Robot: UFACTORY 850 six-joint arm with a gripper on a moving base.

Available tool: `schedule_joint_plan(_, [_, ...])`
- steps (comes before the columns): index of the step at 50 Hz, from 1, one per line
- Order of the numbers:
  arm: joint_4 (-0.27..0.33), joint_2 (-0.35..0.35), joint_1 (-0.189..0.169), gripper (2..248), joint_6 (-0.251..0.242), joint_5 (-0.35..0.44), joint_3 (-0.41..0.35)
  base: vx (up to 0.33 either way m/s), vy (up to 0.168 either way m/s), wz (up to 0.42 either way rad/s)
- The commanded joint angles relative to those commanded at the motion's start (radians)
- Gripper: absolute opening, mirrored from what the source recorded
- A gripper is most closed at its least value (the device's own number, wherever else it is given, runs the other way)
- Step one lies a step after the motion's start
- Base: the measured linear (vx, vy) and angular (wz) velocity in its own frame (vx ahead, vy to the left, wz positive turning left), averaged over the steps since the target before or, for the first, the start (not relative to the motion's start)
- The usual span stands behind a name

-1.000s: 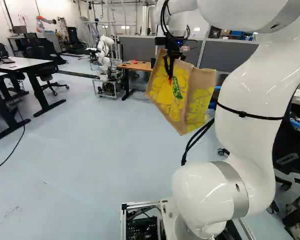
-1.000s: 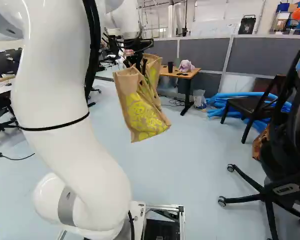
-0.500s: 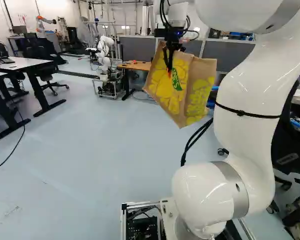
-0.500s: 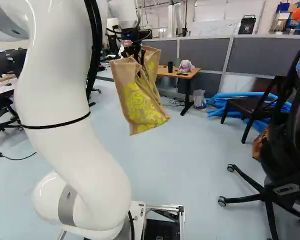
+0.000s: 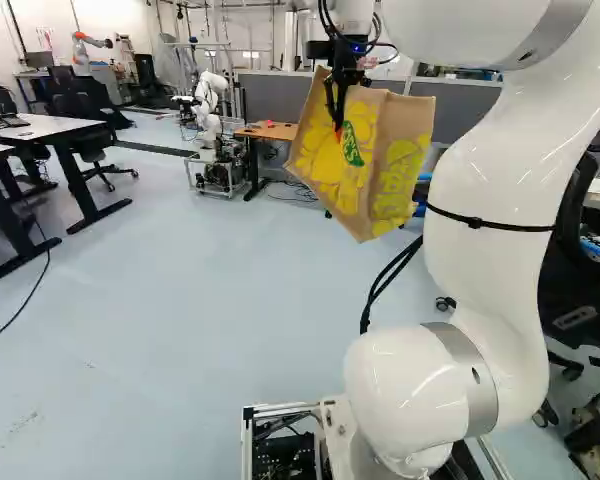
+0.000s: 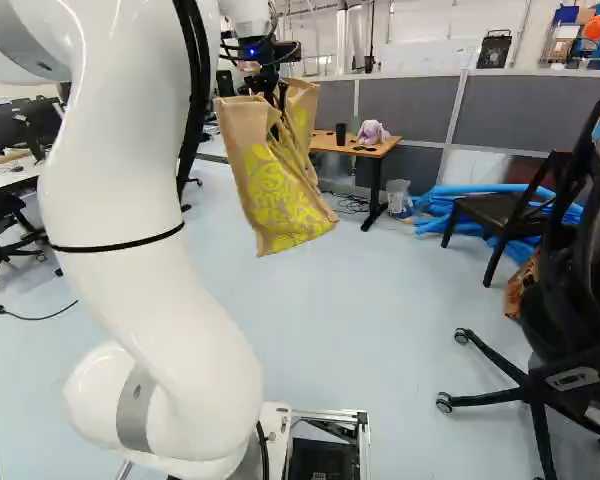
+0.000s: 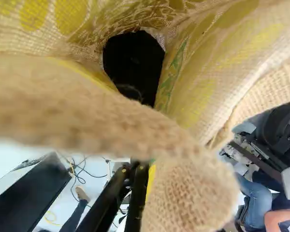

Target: Pick up the bag on the ground and place it on the table

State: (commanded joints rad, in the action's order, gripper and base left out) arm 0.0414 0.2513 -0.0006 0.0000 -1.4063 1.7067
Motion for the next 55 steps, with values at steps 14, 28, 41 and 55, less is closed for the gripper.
schedule_joint_plan(14, [0.000, 0.001, 0.000, 22, 0.000, -0.003, 0.004, 0.000, 0.000, 0.000])
schedule_joint_plan(28, [0.000, 0.001, 0.000, 22, 0.000, -0.003, 0.004, 0.000, 0.000, 0.000])
schedule_joint_plan(41, [0.000, 0.001, 0.000, 22, 0.000, -0.003, 0.004, 0.000, 0.000, 0.000])
schedule_joint_plan(55, [0.000, 0.001, 0.000, 22, 0.000, -0.003, 0.004, 0.041, 0.015, -0.027])
